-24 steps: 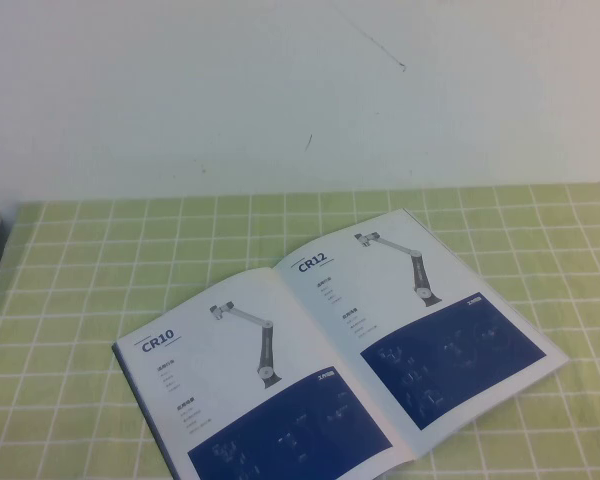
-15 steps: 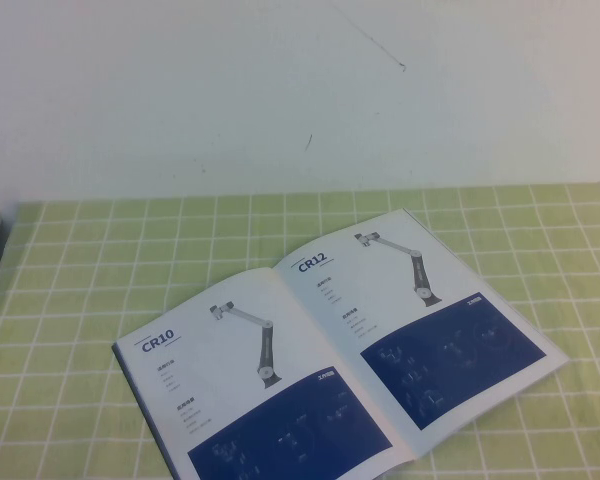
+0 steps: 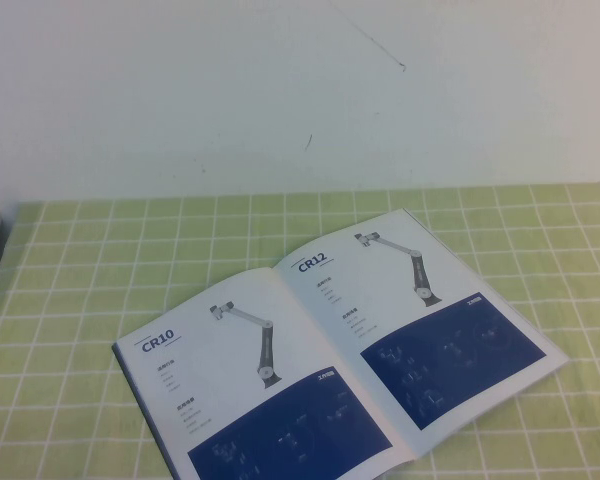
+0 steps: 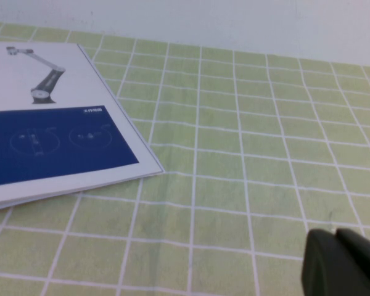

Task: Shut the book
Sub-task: 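Close the open booklet and leave it lying on the table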

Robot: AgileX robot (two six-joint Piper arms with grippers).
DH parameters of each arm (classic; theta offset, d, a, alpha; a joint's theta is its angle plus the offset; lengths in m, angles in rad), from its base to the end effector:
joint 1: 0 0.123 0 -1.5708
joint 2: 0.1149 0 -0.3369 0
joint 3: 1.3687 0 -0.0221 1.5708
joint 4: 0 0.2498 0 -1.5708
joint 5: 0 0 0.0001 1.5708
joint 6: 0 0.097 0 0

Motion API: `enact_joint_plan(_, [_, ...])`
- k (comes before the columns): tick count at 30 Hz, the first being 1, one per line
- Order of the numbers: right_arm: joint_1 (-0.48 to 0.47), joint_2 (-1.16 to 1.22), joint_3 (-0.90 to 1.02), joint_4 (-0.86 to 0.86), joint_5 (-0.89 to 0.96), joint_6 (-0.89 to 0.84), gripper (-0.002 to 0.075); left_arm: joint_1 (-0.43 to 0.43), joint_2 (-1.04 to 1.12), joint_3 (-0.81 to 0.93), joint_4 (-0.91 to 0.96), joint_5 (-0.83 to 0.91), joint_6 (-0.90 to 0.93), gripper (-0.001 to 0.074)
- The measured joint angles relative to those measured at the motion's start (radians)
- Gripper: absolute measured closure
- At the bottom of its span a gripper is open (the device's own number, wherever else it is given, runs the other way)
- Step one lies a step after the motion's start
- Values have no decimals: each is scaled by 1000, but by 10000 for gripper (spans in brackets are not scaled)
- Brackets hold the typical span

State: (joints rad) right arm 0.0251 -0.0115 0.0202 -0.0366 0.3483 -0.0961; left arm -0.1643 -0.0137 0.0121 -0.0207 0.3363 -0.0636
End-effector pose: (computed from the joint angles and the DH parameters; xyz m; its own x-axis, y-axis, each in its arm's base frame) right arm 0.0057 -0.0011 0.1735 -0.2623 -0.1368 -0.9553 -0.0476 0.9905 -0.1287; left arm 0.0055 -0.0016 0.1773 -0.2549 -0.0419 -0.9661 0.1494 0.9853 -0.0822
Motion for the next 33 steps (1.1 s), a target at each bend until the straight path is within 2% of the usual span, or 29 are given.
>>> enact_joint_plan(23, [0, 0, 0, -2, -14, 0, 729, 0, 0, 0, 0, -8, 0, 738])
enact_joint_plan(27, [0, 0, 9, -7, -133, 0, 729, 0, 0, 10, 7, -111, 2, 738])
enact_joint_plan(33, [0, 0, 9, -8, -500, 0, 729, 0, 0, 10, 21, -457, 2, 738])
